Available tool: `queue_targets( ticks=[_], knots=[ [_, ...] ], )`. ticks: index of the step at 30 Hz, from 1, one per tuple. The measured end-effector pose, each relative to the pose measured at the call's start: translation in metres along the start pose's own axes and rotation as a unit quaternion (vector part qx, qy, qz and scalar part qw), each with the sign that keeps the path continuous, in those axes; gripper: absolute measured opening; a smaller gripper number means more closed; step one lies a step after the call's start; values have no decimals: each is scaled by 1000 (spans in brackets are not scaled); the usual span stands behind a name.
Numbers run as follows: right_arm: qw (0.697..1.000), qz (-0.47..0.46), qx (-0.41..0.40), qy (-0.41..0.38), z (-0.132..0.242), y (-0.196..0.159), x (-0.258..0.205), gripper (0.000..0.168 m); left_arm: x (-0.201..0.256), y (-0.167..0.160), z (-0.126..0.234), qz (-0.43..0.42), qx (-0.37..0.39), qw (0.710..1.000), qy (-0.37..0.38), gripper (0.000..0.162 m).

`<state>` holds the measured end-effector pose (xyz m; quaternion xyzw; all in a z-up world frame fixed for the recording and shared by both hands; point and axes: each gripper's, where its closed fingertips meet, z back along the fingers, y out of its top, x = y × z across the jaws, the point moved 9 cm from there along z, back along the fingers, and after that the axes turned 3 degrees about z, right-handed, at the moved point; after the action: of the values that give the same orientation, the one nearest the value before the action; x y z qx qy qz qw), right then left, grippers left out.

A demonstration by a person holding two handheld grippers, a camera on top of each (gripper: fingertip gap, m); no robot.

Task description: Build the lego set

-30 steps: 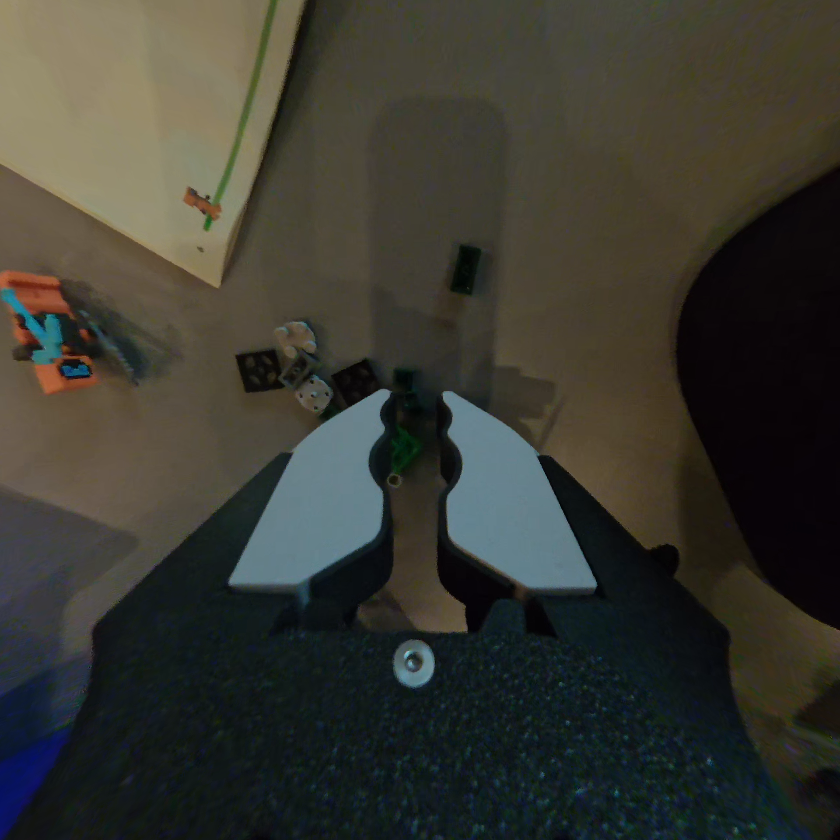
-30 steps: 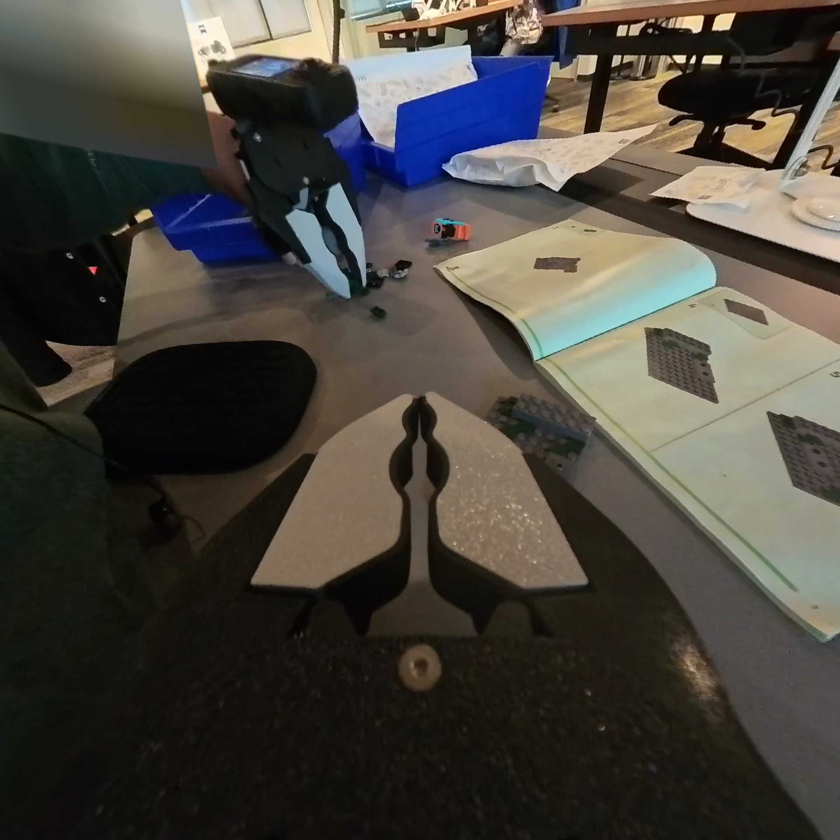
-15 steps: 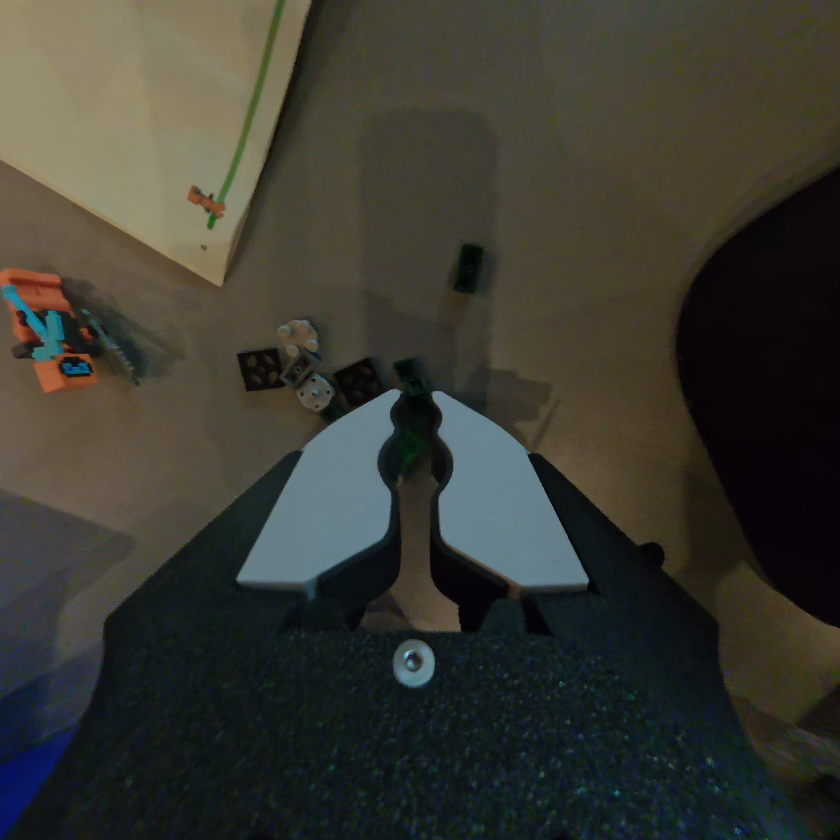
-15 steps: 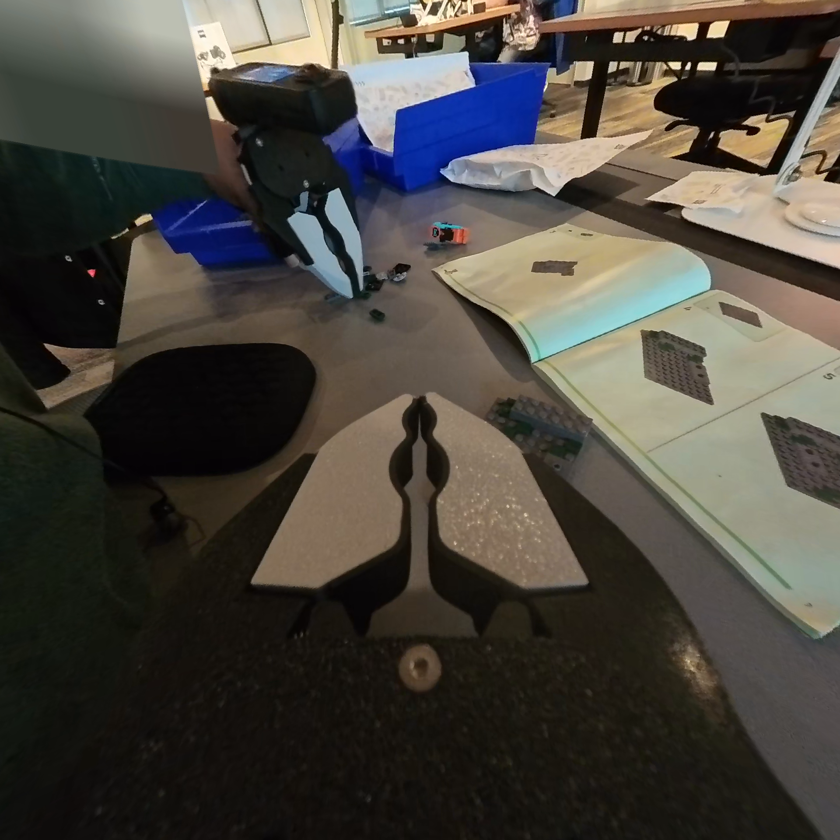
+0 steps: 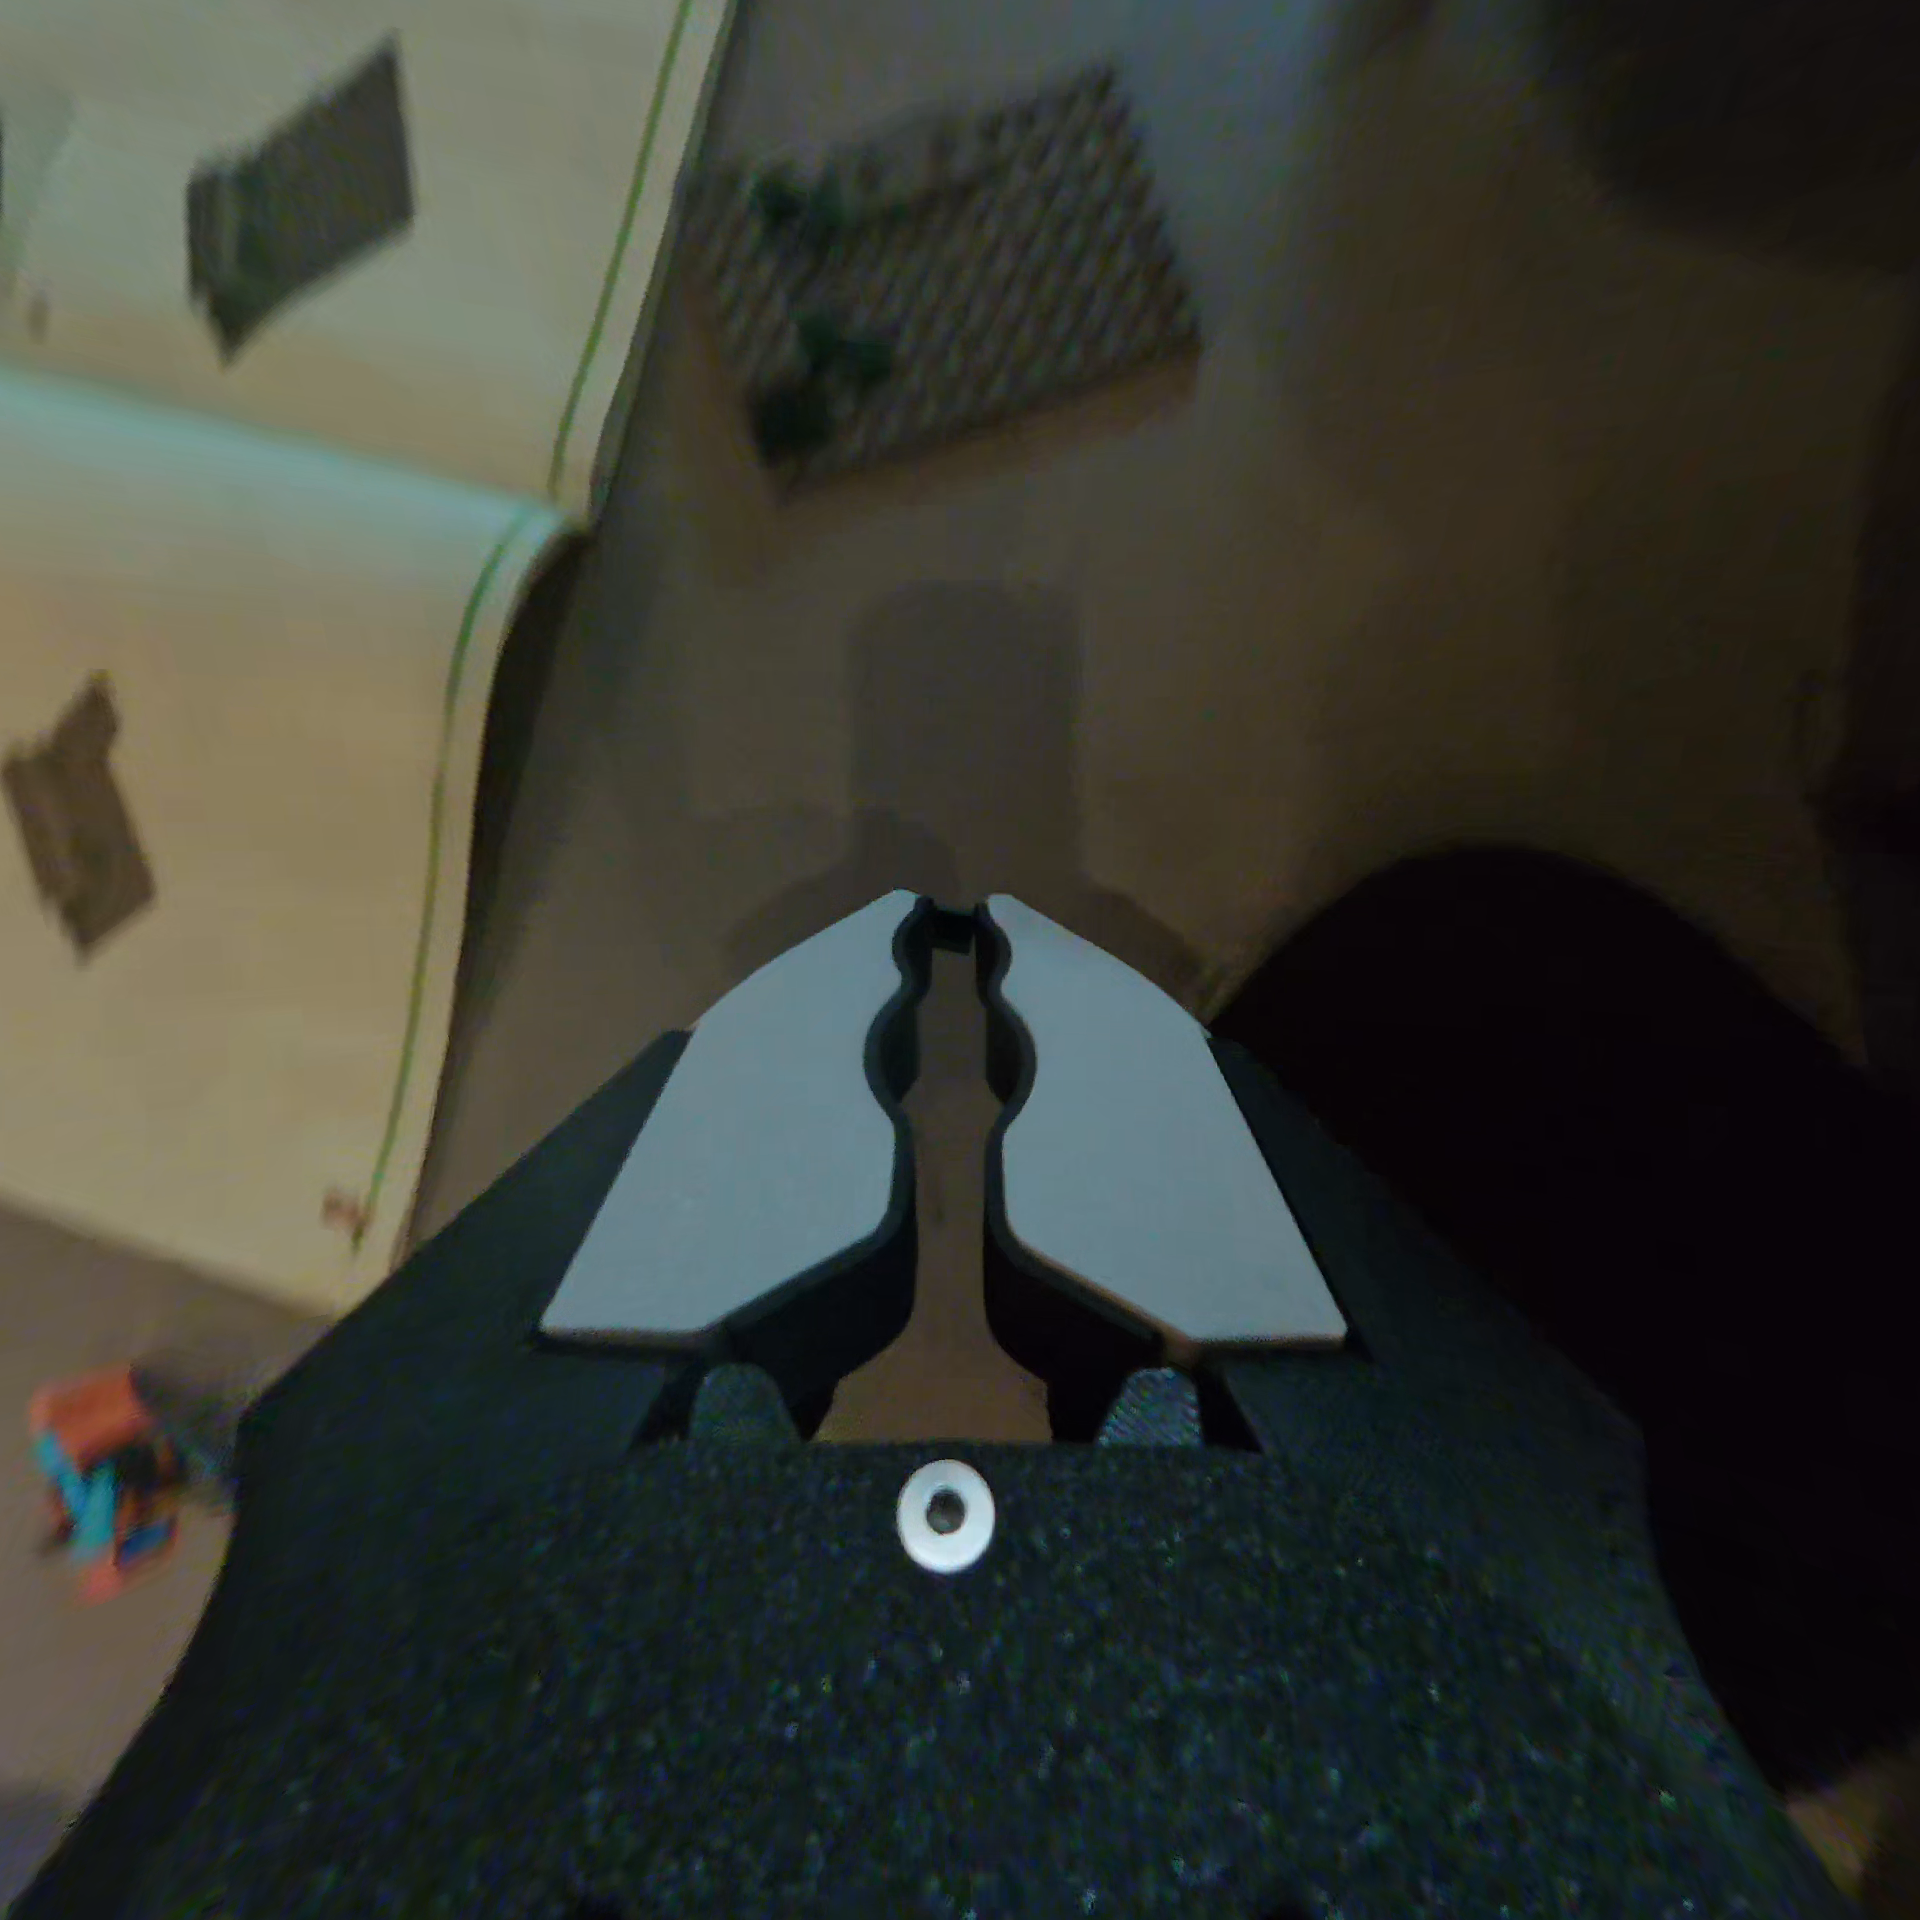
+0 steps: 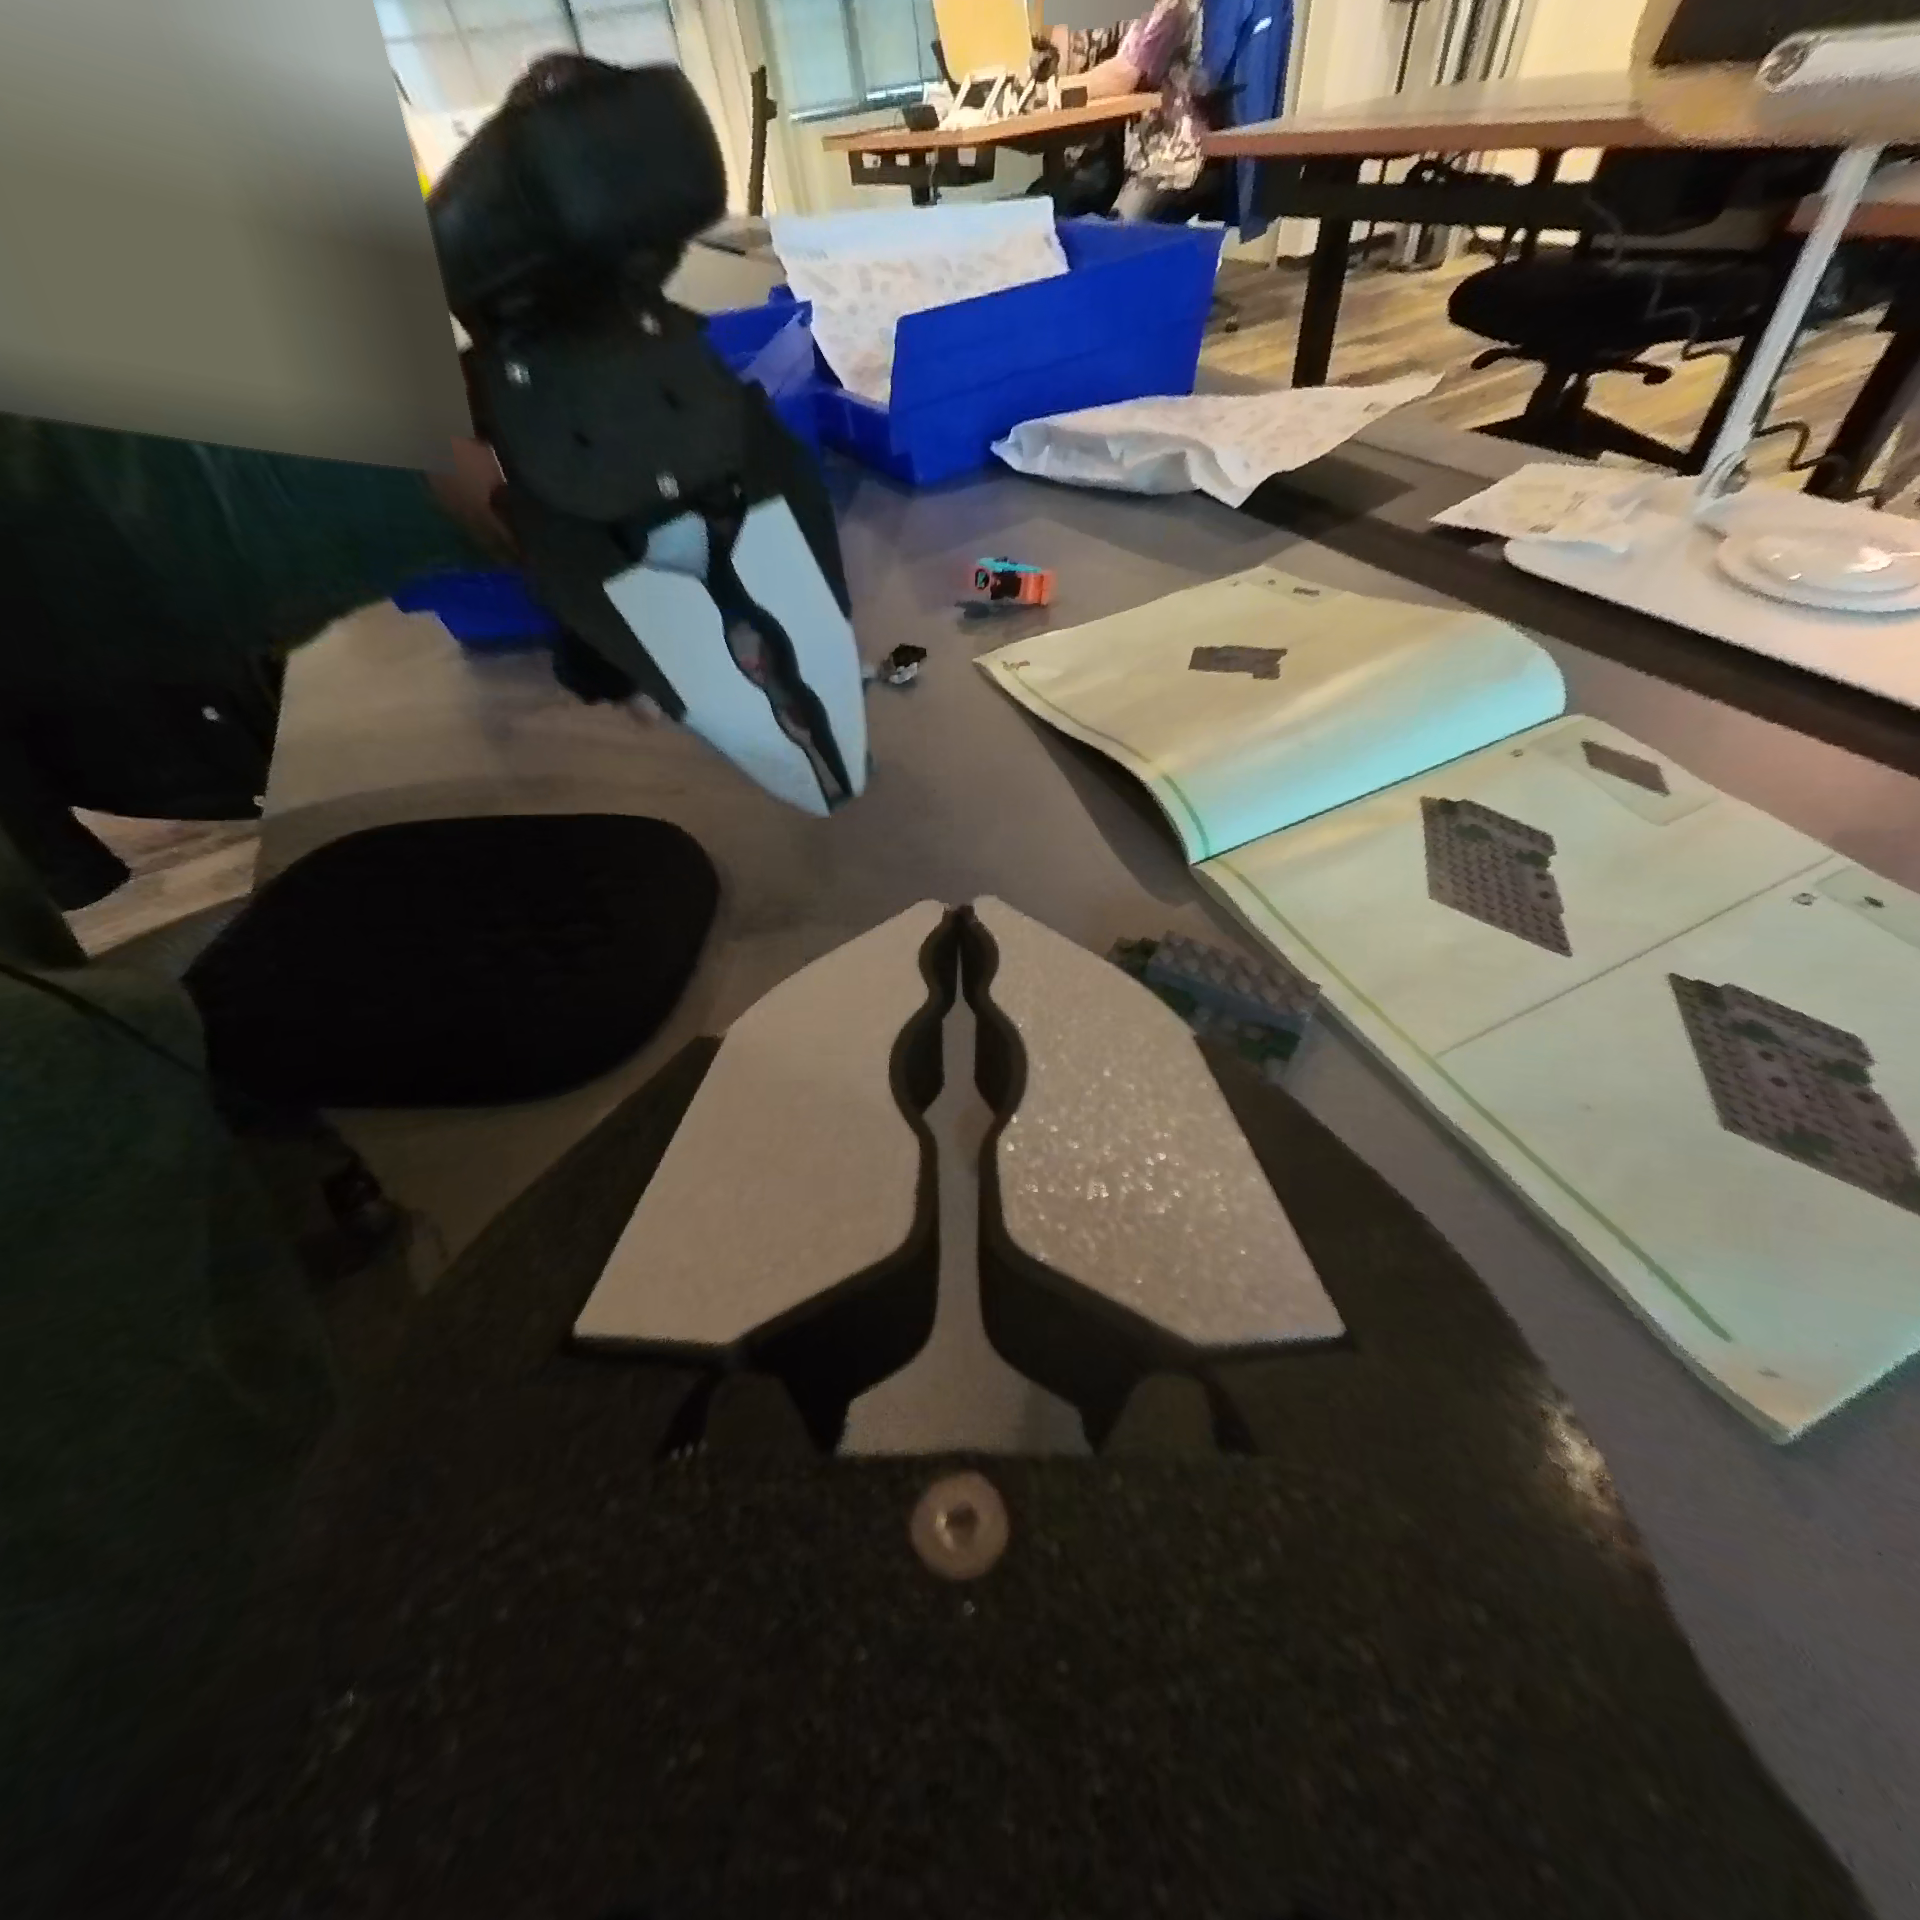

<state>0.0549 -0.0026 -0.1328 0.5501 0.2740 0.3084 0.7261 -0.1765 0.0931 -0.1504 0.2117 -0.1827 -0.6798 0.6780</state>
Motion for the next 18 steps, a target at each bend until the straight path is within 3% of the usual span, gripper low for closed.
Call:
queue_targets(
  ticks=[8,18],
  knots=[
    [1000,7,-4,-13,12,-3,-2,0,6,37,-44,-6,7,1000,-23,8],
    [1000,2,7,-20,25,-7,-3,0,8,42,-56,-8,-28,999,-33,16]
  ],
)
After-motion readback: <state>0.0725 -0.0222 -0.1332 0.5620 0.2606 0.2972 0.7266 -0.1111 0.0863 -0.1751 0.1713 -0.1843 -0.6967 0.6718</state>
